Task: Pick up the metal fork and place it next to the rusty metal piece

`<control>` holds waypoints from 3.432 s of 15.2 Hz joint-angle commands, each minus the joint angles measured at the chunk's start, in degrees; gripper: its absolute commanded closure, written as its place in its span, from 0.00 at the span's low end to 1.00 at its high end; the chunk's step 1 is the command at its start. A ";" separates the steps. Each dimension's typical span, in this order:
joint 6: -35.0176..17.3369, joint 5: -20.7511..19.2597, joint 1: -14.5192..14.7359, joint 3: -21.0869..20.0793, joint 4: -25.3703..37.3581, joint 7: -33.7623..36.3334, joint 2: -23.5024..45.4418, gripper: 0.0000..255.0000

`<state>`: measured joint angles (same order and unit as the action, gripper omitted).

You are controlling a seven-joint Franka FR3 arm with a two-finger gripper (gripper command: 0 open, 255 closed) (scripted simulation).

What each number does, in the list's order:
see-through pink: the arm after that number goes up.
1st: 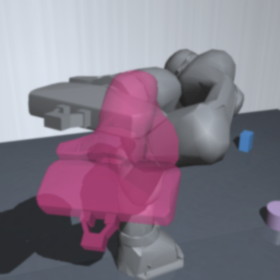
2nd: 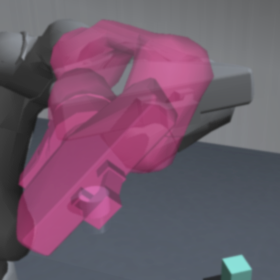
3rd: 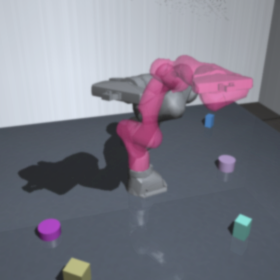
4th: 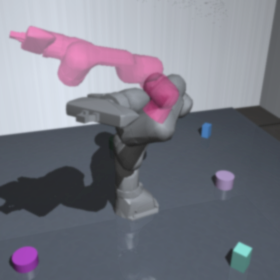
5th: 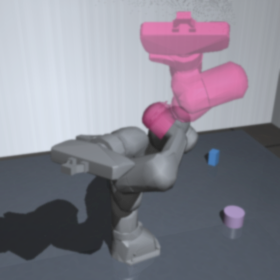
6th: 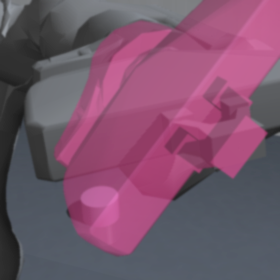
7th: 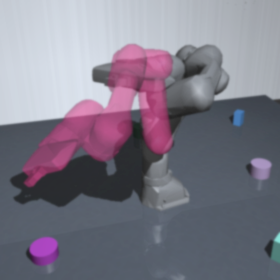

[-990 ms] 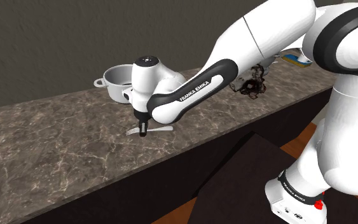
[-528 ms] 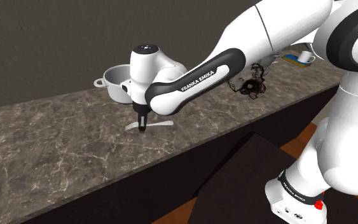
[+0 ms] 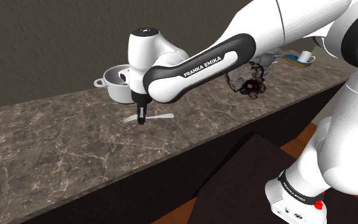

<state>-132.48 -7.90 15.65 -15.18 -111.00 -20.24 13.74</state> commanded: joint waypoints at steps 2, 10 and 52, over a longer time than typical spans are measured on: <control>1.98 0.47 -0.05 -0.17 1.07 -0.32 -0.93 1.00; 7.50 1.63 -0.24 -0.46 4.41 -1.26 -3.24 1.00; 17.85 9.14 -12.08 17.22 -21.29 -33.84 -39.90 1.00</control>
<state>-114.69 1.48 4.04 1.07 -131.54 -52.70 -25.39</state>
